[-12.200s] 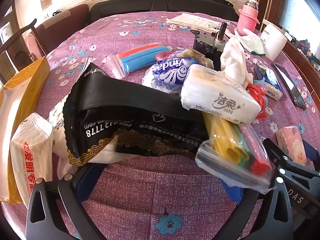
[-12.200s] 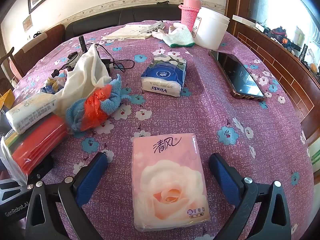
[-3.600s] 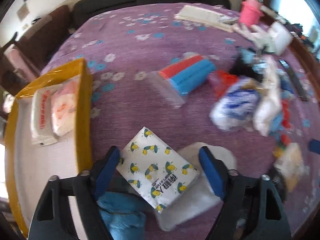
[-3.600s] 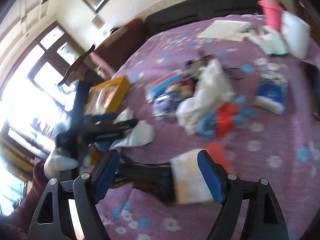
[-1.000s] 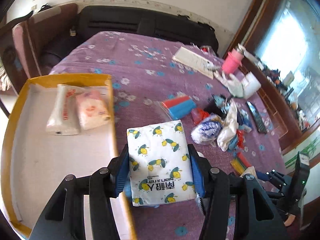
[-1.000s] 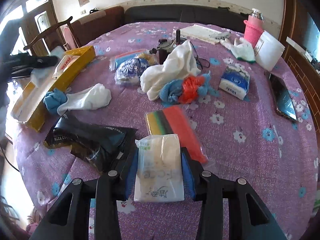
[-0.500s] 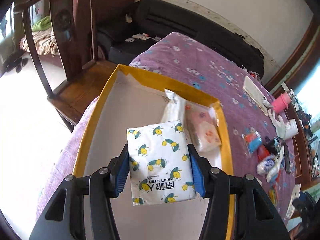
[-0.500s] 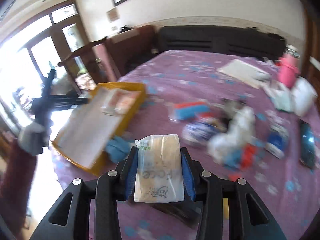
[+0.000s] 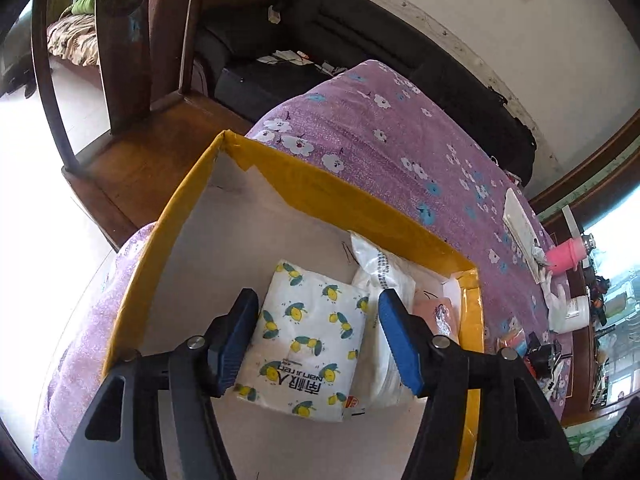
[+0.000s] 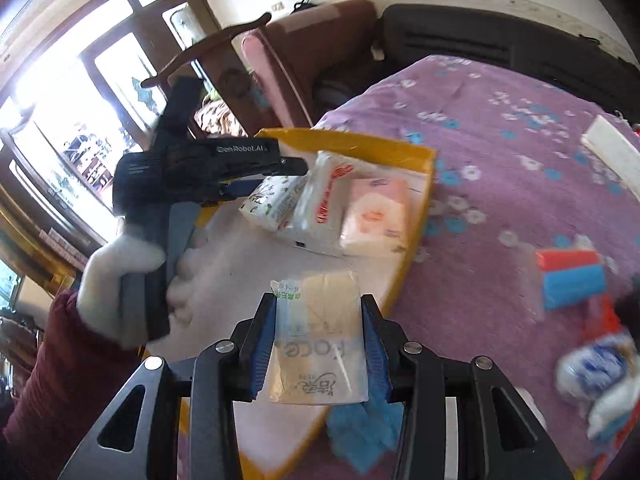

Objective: Organize soft objects
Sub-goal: 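Carry both packs into the yellow tray and release them, then grasp the blue knit cloth with the left gripper while the right grasps the black bag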

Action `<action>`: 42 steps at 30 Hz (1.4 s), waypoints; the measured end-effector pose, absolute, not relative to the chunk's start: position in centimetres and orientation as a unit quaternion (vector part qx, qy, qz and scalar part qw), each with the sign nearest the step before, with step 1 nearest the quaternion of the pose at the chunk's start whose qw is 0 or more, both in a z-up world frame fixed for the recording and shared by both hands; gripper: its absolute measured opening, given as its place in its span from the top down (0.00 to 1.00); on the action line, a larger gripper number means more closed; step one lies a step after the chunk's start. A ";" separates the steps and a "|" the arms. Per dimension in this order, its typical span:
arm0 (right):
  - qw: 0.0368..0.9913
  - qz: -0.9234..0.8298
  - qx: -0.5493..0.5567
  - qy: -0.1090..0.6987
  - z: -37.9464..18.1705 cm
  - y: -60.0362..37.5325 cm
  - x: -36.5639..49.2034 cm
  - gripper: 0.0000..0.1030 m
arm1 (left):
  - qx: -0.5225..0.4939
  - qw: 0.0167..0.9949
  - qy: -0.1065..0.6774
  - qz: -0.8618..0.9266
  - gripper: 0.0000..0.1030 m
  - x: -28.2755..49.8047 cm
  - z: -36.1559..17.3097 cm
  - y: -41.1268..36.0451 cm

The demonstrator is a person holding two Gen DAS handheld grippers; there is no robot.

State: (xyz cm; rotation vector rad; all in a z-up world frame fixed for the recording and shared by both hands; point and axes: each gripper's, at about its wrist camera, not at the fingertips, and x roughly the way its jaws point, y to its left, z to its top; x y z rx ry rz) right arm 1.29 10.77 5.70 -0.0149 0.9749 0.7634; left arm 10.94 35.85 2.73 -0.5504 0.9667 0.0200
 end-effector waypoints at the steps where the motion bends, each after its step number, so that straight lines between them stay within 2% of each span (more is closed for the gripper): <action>1: 0.812 0.360 -0.011 0.460 5.4 11.6 1.6 0.56 | -0.262 0.851 0.455 0.006 0.39 10.6 3.0 35.9; 6: 0.806 0.357 -0.020 0.472 4.0 13.9 3.1 0.54 | -0.267 0.867 0.420 0.002 0.31 8.4 5.0 36.4; 7: 0.804 0.356 -0.018 0.477 3.6 14.2 3.4 0.51 | -0.267 0.871 0.411 0.004 0.30 7.9 5.5 36.5; 9: 0.802 0.346 -0.012 0.487 3.0 14.2 4.4 0.39 | -0.267 0.877 0.400 0.008 0.30 7.1 6.2 36.6; 15: 0.822 0.335 0.015 0.460 5.4 9.4 3.6 0.30 | -0.253 0.893 0.373 -0.002 0.29 3.9 8.6 35.6; 22: 0.839 0.275 -0.019 0.469 4.2 4.5 1.9 0.30 | -0.199 0.911 0.361 -0.025 0.20 -0.8 9.5 30.9; 31: 0.807 0.278 -0.044 0.519 1.0 5.6 1.1 0.31 | -0.180 0.880 0.437 -0.049 0.20 0.4 5.1 23.6; 39: 0.782 0.273 -0.004 0.560 1.0 0.0 -0.6 0.30 | -0.157 0.852 0.498 -0.042 0.21 0.3 1.5 19.6; 42: 0.785 0.246 -0.018 0.568 0.8 -2.3 -2.0 0.30 | -0.109 0.861 0.496 -0.023 0.18 -0.3 1.6 18.5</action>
